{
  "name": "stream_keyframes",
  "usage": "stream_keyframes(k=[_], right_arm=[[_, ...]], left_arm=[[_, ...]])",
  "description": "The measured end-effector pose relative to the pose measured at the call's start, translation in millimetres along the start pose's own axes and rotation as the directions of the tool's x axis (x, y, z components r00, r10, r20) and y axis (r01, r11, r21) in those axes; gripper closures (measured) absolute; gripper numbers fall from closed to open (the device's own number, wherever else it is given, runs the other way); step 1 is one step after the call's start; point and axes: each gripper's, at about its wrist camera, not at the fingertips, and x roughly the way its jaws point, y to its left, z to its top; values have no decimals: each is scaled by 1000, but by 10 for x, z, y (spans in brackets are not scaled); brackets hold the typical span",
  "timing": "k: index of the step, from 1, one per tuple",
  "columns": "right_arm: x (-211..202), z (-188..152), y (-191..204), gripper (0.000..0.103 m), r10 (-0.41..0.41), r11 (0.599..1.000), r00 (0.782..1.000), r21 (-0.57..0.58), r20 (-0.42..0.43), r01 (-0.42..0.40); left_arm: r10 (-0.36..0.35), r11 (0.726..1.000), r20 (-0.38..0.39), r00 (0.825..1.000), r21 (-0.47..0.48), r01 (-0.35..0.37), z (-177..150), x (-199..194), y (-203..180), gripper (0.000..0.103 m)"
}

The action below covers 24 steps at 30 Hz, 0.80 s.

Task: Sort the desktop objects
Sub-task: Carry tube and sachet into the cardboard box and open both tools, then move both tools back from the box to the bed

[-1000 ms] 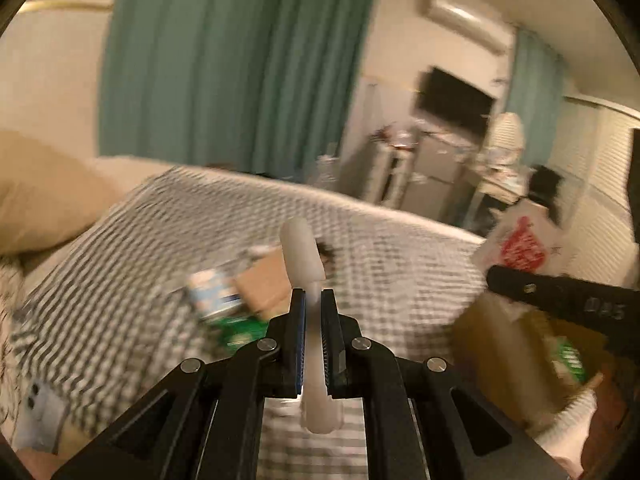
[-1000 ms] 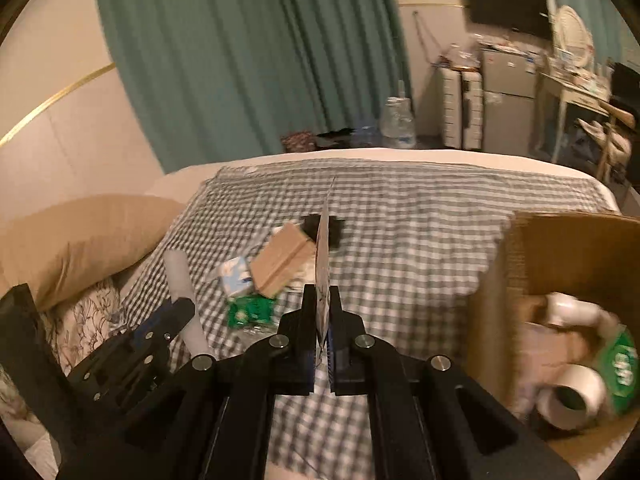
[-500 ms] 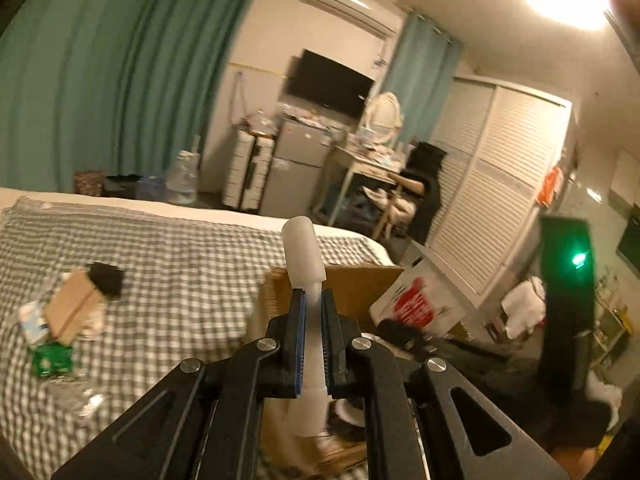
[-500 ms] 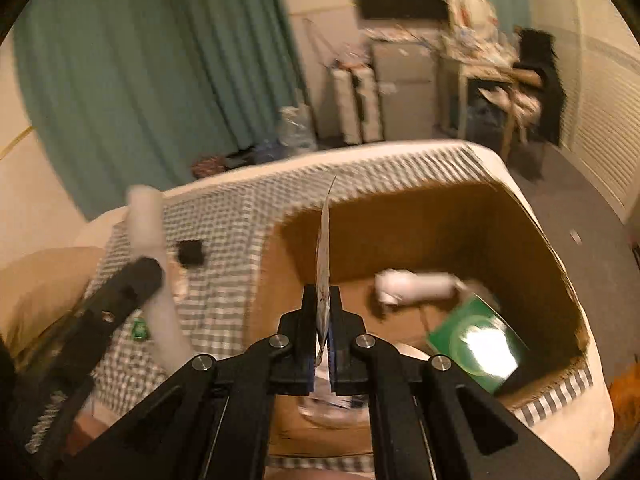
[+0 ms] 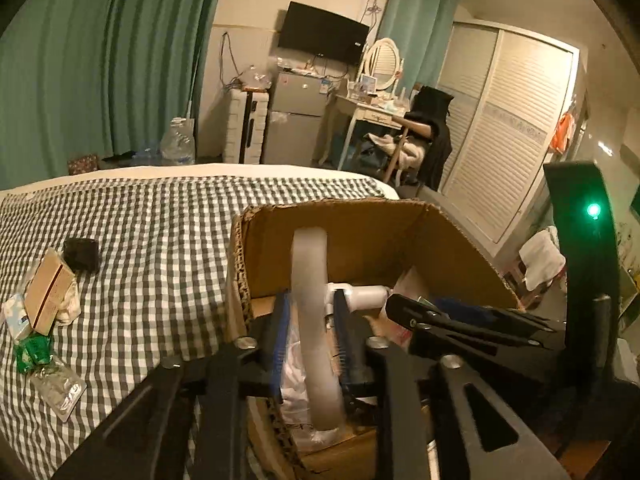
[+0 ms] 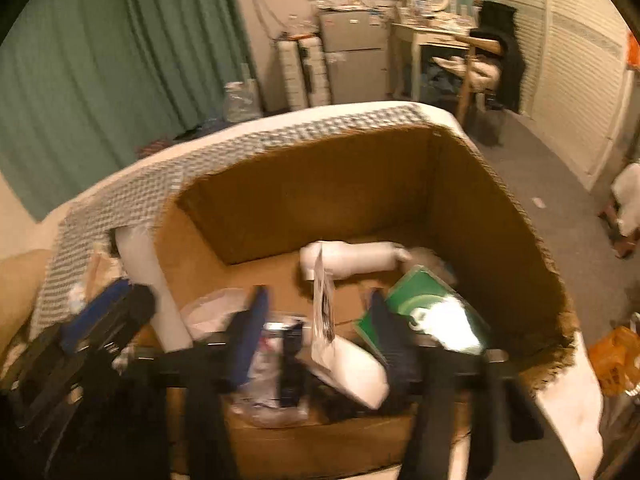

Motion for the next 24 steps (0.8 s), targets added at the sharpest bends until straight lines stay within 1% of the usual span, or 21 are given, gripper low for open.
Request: stream_keyframes(k=[1,2,3,6,10,12,13,15,16,18,19,20,21,22,23,24], right_arm=[[0,0,-11,46,-8,1000,1000,3,-2,8],[-4,4,-31,46,-9,1000,1000,11,-5,9],[2,15,-65,46,-7,1000,1000,17,-4,7],[-77,17,-53,46,-18,1000,1000,16,9,18],[-154,88,-9,46,-1,1000,1000,9,31,1],[-240,88,77,46,19,1000,999,2,50,-19],[-284,96,113,46,33,999,998,0,61,-33],[-375,107,220,46,78,997,993,-1,89,-79],[-401,110,265,46,101,995,990,-3,99,-102],[-467,100,416,46,164,986,980,-22,117,-162],[-494,91,515,46,199,980,973,-44,120,-195],[-511,77,620,46,227,973,966,-71,121,-219],[-526,53,730,46,247,967,961,-96,123,-236],[-532,28,856,46,268,960,955,-122,125,-253],[-528,5,958,46,288,953,950,-140,125,-270],[-517,-29,1103,45,321,940,940,-160,119,-301]], left_arm=[[0,1000,0,1000,-7,0,-1,-10,10,55],[7,1000,1,1000,-14,-7,2,-29,27,45],[9,1000,2,1000,-19,-9,7,-50,41,38],[9,1000,16,1000,-22,-9,19,-155,74,36],[42,999,45,998,-15,-41,35,-333,182,33],[60,998,58,996,-20,-59,40,-440,272,27],[75,997,67,995,-23,-73,37,-503,338,26],[120,993,85,989,-31,-118,22,-642,515,19],[147,989,92,985,-36,-145,12,-710,617,17],[214,977,114,970,-50,-209,-31,-869,867,11],[249,968,128,960,-56,-243,-62,-950,997,10],[293,956,148,945,-65,-287,-107,-1044,1152,8],[347,938,164,923,-76,-339,-161,-1134,1321,3],[399,917,167,902,-88,-390,-214,-1202,1484,0],[441,897,164,882,-99,-430,-265,-1249,1621,0],[481,877,158,863,-114,-467,-332,-1292,1782,0]])
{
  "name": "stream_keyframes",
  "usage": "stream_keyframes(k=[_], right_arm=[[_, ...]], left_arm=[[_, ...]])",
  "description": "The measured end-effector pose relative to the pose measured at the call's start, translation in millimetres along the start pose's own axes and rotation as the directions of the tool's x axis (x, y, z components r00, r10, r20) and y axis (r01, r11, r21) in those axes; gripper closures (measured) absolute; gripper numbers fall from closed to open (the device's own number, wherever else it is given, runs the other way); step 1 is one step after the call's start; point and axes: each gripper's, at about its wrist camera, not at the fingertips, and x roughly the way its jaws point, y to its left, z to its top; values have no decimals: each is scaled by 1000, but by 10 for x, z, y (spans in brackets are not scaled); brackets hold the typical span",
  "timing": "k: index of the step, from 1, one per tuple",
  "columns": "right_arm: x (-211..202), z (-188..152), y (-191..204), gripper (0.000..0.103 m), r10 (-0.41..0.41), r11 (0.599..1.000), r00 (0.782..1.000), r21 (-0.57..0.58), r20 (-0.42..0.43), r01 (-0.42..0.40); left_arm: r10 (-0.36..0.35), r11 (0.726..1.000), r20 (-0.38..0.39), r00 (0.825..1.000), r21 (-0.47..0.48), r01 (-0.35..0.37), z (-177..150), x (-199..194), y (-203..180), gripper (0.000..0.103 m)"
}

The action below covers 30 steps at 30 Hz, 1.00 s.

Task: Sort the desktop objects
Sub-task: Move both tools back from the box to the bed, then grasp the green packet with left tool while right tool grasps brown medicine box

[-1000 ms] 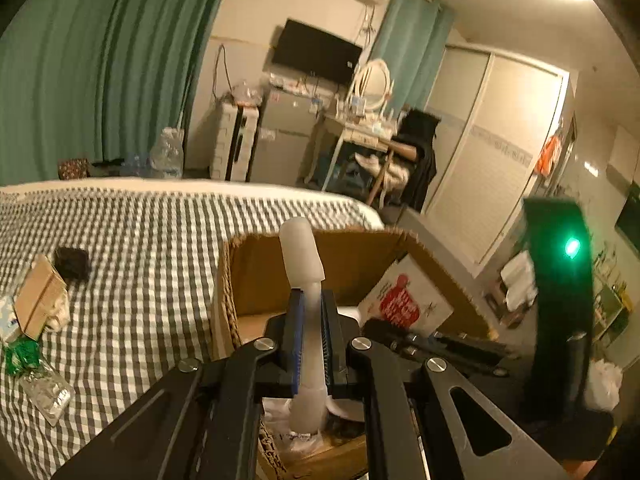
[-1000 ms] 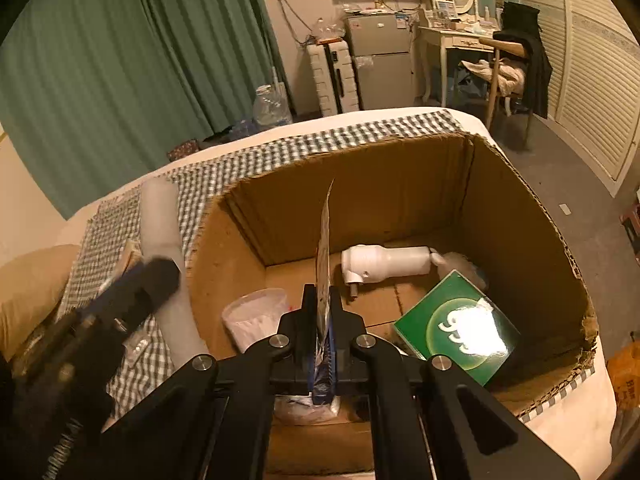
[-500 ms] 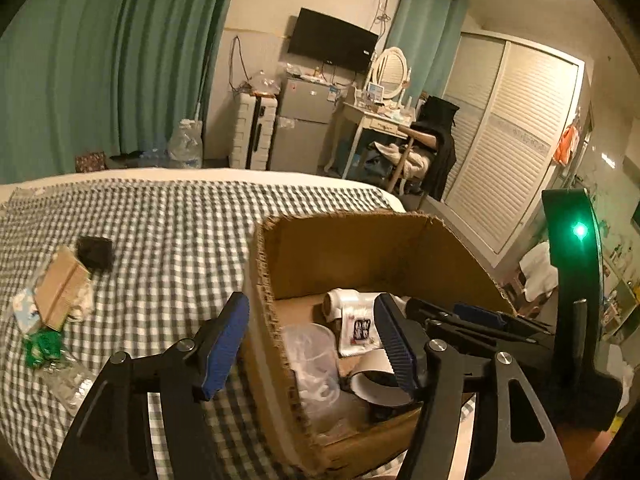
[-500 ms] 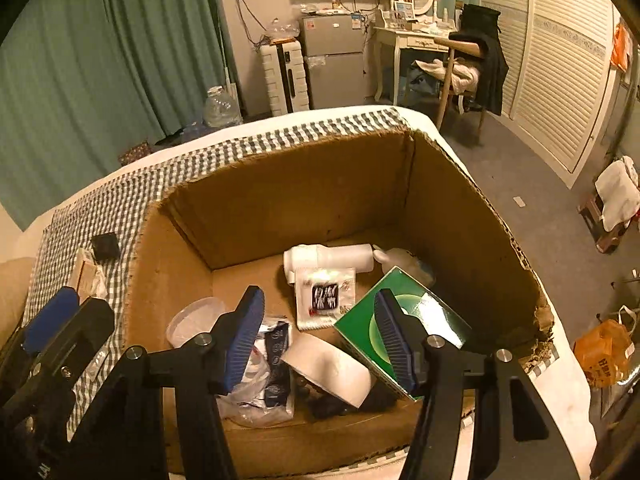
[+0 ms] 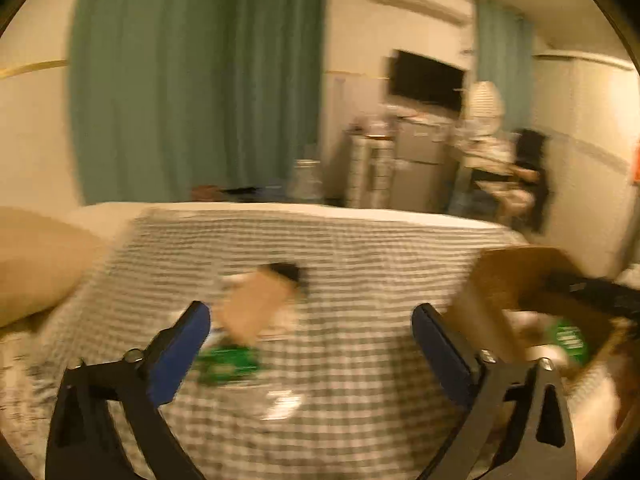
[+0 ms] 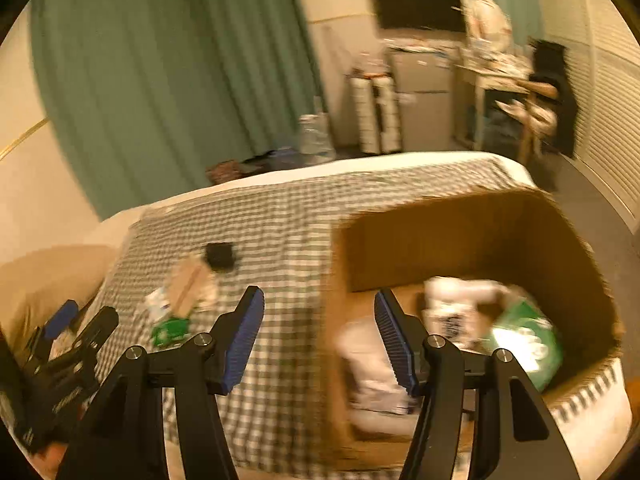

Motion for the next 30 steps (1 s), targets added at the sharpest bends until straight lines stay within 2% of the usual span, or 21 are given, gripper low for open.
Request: stream_keyframes(k=[3,8,11,13,16,22,24,27,28,29,30], right_arm=[[160,-119,336,36,96,995,995,-33,-7,-96],[452,-396,767,24,166,980,986,-113,11,-163],[626,-536,873,23,163,976,987,-144,-5,-163],[748,-564,869,23,134,980,991,-144,-17,-135],[913,-588,827,23,121,984,992,-123,-47,-126],[1184,-642,779,23,95,989,992,-102,-87,-104],[1278,-658,812,23,93,989,991,-108,-98,-104],[1385,-665,878,23,90,987,991,-127,-101,-103],[1425,-669,911,23,91,985,990,-135,-104,-105],[1468,-666,947,23,90,984,990,-141,-106,-104],[1520,-664,979,23,95,983,990,-144,-108,-110]], left_arm=[[102,993,-43,994,-47,-104,-192,155,470,0],[146,978,-128,981,-132,-163,-514,443,882,0],[108,981,-166,980,-144,-133,-646,660,918,0],[60,982,-218,974,-164,-97,-714,833,904,0],[11,978,-225,974,-202,-58,-800,1052,861,0],[-33,992,-272,962,-128,-2,-827,1490,634,0],[-51,990,-259,965,-143,14,-793,1583,579,0],[-43,980,-274,961,-199,-13,-806,1760,651,1],[-50,975,-284,958,-222,-15,-817,1823,674,4],[-66,970,-297,953,-243,-9,-839,1889,697,19],[-75,968,-307,949,-250,-4,-852,1929,706,45]])
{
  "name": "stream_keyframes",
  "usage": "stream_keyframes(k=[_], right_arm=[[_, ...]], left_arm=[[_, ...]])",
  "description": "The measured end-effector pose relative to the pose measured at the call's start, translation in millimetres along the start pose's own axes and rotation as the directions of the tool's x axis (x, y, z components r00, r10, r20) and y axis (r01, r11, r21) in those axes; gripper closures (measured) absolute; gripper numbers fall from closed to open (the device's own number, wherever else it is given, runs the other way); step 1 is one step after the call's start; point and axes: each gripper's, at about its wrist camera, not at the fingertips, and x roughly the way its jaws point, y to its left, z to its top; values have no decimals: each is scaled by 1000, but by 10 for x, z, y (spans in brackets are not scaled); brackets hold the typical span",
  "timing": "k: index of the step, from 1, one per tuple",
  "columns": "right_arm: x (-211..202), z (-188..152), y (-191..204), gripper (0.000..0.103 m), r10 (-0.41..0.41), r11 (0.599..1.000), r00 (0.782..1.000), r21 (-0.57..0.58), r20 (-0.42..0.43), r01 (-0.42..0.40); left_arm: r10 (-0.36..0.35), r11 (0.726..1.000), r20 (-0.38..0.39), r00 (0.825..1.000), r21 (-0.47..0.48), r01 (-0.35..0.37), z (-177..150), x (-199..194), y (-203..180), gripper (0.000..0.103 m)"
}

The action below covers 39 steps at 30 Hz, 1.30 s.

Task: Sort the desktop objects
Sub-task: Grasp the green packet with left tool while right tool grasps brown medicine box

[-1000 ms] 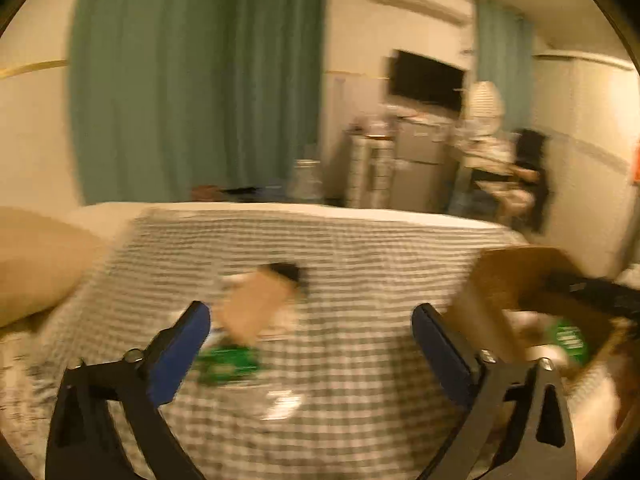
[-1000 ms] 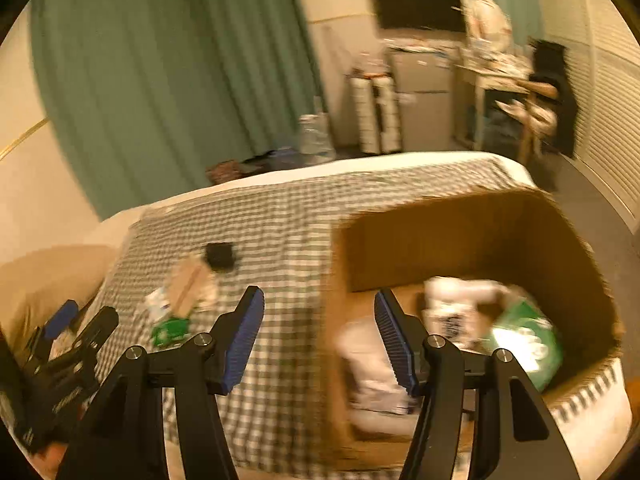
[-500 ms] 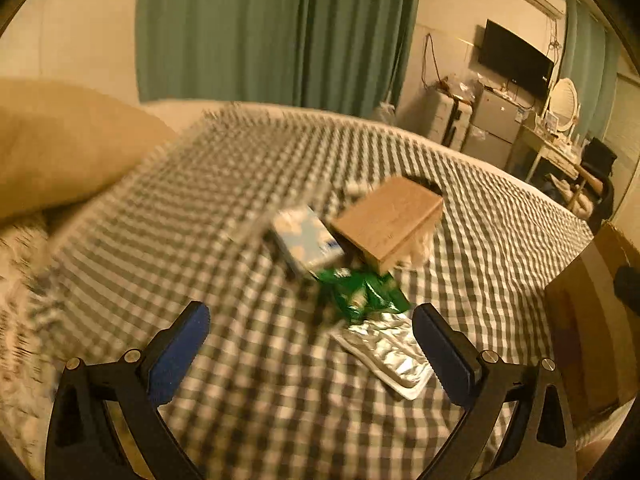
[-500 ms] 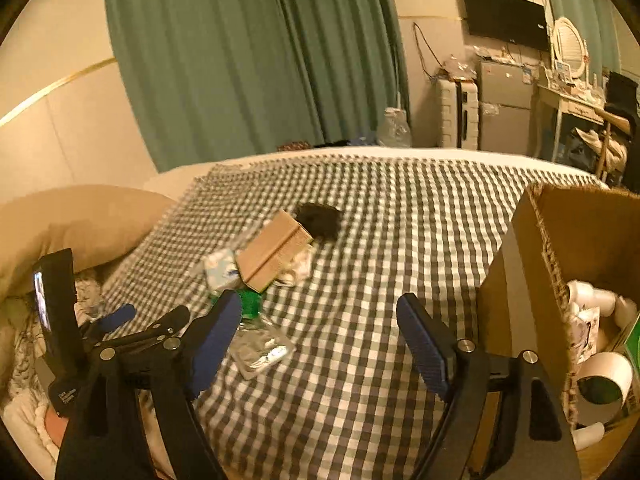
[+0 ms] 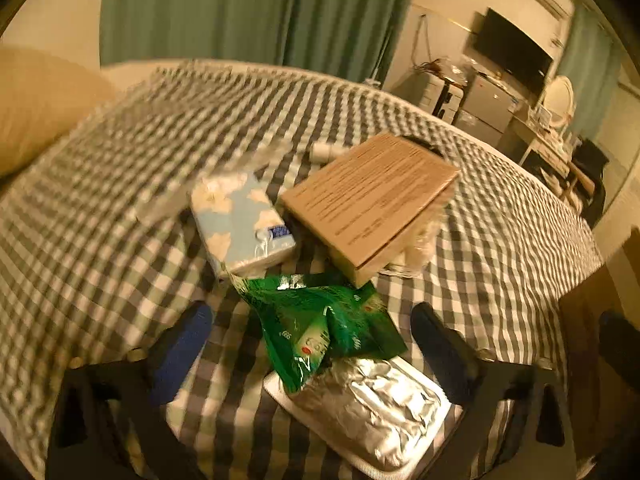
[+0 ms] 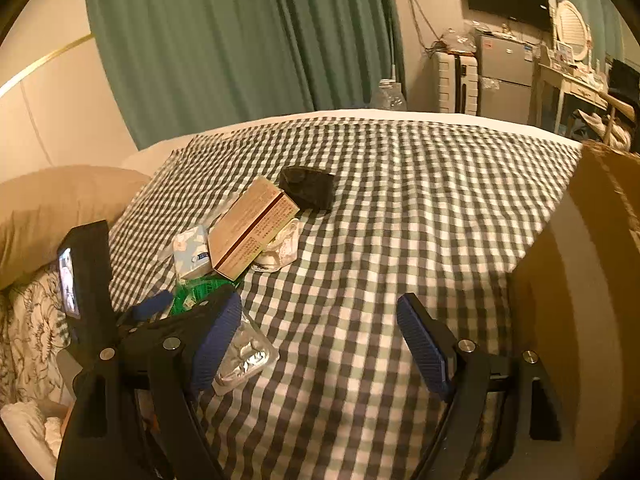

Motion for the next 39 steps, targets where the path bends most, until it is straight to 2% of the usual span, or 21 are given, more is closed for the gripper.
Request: stream_keyframes(k=[1,2,5,8,11,15,20,21,22,24,28,32,36,38,39], right_arm=[[47,17,23,23,11,1000,1000,0,-1,-11],[77,32,47,23,21,1000,1000,0,-2,-21],[231,105,131,23,53,999,999,10,-9,-53],[411,214,221,23,98,995,995,35,-11,-98],[625,359,262,23,130,989,991,75,-6,-130],[956,566,205,23,131,984,991,125,-11,-128],[1303,729,187,23,141,982,986,137,-91,-128],[1345,739,204,28,138,984,985,131,-106,-124],[1361,736,244,41,137,986,984,110,-115,-124],[1343,715,344,51,115,993,985,52,-128,-109],[1053,642,549,60,121,992,991,-28,-54,-123],[939,636,728,60,237,971,970,-22,-52,-238],[1066,574,963,60,202,974,976,-84,-83,-208],[1140,537,984,72,199,976,974,-72,-107,-207],[1123,531,969,72,198,977,975,-61,-101,-205]], left_arm=[[18,1000,-4,1000,5,-18,5,27,5,59],[58,998,8,998,8,-58,9,28,22,67],[84,993,54,995,-93,-79,50,-50,210,67],[149,974,117,982,-187,-126,90,-193,407,67],[179,957,133,975,-255,-141,105,-247,560,67],[192,947,108,975,-280,-156,90,-193,663,67],[216,949,129,968,-262,-177,67,-205,669,67],[216,948,129,968,-263,-177,78,-205,669,67],[215,948,128,968,-266,-175,98,-196,674,67],[217,948,129,968,-265,-177,126,-179,680,67],[219,948,129,967,-261,-180,167,-146,697,67],[221,943,121,968,-278,-181,185,-135,759,67],[235,935,121,965,-299,-190,158,-175,815,67],[236,933,125,964,-307,-189,153,-185,846,67],[234,932,126,964,-311,-186,150,-190,864,67]])
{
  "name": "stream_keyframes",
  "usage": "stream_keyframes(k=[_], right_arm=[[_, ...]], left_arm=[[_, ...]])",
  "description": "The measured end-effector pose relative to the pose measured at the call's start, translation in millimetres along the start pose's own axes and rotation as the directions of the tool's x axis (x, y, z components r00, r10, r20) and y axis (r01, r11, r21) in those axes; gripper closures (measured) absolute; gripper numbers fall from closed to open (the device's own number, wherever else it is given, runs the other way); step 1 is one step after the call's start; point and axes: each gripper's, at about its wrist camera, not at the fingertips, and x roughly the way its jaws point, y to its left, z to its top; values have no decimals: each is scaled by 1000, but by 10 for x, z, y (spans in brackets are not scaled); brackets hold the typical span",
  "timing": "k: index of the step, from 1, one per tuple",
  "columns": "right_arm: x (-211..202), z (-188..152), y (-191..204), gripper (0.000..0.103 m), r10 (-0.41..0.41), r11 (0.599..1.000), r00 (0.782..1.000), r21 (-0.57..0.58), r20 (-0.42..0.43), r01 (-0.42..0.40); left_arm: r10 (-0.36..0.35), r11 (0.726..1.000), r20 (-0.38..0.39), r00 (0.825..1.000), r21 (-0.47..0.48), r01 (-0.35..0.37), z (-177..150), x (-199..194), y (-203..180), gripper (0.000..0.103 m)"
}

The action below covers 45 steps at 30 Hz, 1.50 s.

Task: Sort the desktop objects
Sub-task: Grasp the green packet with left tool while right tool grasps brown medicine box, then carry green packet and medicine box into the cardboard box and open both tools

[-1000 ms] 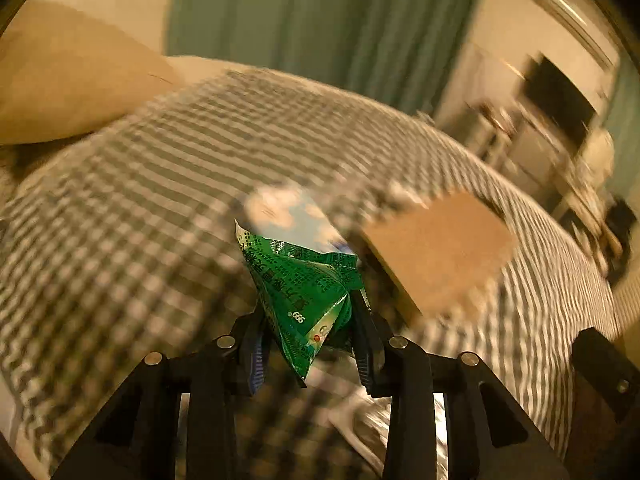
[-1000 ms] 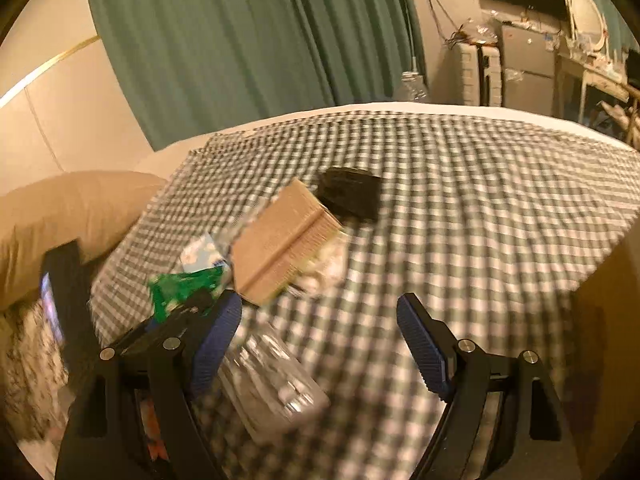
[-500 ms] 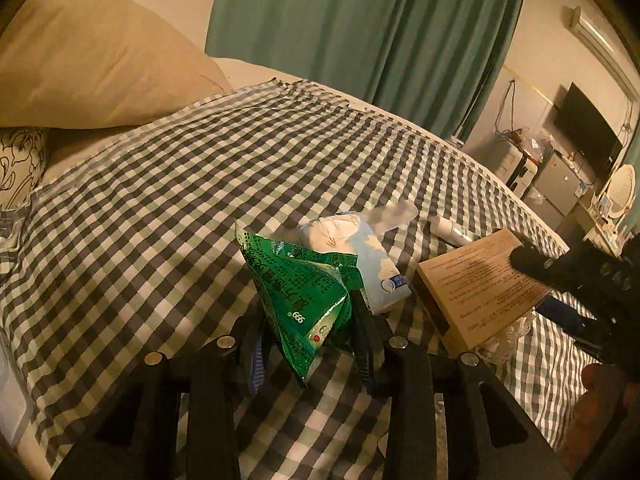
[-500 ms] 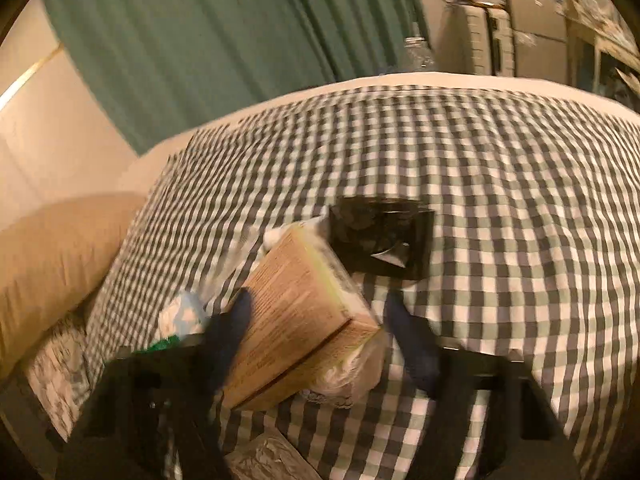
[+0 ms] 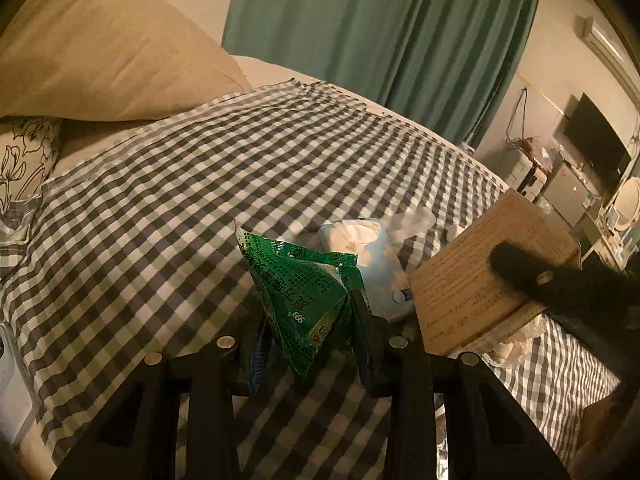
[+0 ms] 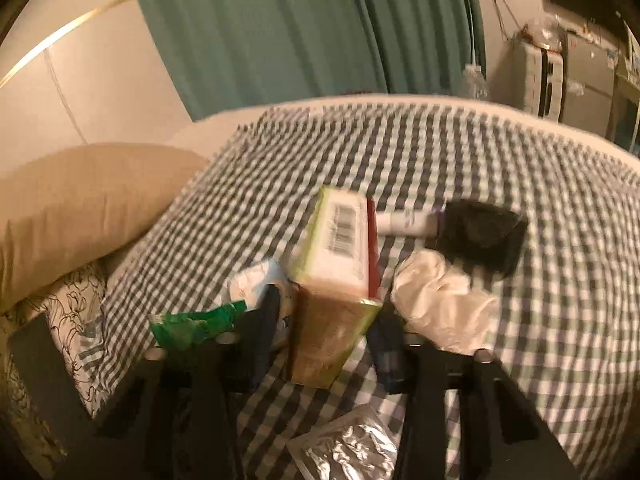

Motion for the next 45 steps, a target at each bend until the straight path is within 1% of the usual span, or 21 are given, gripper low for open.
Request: stream_keyframes(k=[2,6,10,14,16,18,21,24,26,27,30,32,33,34,36,37,38,39,41,44,45], right_arm=[[-77,-31,-36,72,4,1000,1000,7,2,-4],[-340,-59,-24,74,-7,999,1000,-31,-6,7],[-701,-162,-118,74,-39,999,999,-17,11,39],[-1120,-303,-221,74,-72,997,997,13,24,72],[-1365,-418,-291,74,-84,996,996,38,32,83],[-1633,-500,-376,74,-99,994,994,61,51,95],[-2072,-551,-468,74,-121,990,987,81,103,113],[-2534,-582,-555,74,-161,985,975,92,154,148],[-2811,-594,-621,74,-200,978,961,93,191,185],[-2953,-600,-670,74,-217,975,954,96,207,200],[-3270,-600,-830,74,-264,963,935,111,237,244],[-3487,-572,-979,74,-299,953,922,117,246,278],[-3567,-546,-1053,74,-313,949,918,123,245,290],[-3650,-526,-1143,74,-329,943,914,134,239,305],[-3770,-521,-1339,74,-358,931,907,157,222,329],[-3808,-528,-1439,74,-374,924,902,173,214,342],[-3840,-546,-1559,74,-390,915,898,192,203,354],[-3865,-583,-1665,74,-401,909,896,208,192,362],[-3873,-671,-1877,74,-420,894,892,247,168,374],[-3818,-788,-2184,74,-428,877,894,298,130,377],[-3800,-814,-2266,74,-432,872,894,309,118,380]], left_arm=[[-6,1000,2,1000,-5,6,2,-14,32,67],[-20,1000,4,1000,-2,20,-23,-76,48,67],[-49,998,13,999,36,49,-48,-217,10,67],[-128,988,34,991,93,125,-74,-483,-63,67],[-156,980,49,987,129,148,-96,-628,-116,67],[-186,971,62,981,163,174,-123,-813,-178,67],[-262,949,48,964,194,249,-157,-1092,-281,67],[-319,935,5,948,164,314,-179,-1348,-420,67],[-352,924,-6,936,156,348,-184,-1531,-580,67],[-378,912,-8,926,166,374,-193,-1645,-695,67],[-464,860,-13,886,233,453,-239,-2020,-1111,67],[-529,802,-40,848,301,515,-302,-2288,-1478,67],[-552,778,-58,832,323,539,-334,-2386,-1642,67],[-569,760,-73,819,335,557,-357,-2455,-1775,67],[-622,706,-123,774,340,621,-461,-2590,-2105,67],[-641,685,-142,754,339,645,-504,-2622,-2211,67],[-661,657,-167,732,343,672,-576,-2649,-2354,67],[-670,633,-188,718,359,685,-665,-2674,-2495,67],[-663,599,-226,714,412,686,-870,-2695,-2775,67],[-651,553,-299,698,443,706,-1133,-2629,-3091,67],[-642,545,-315,699,455,704,-1215,-2614,-3149,67]])
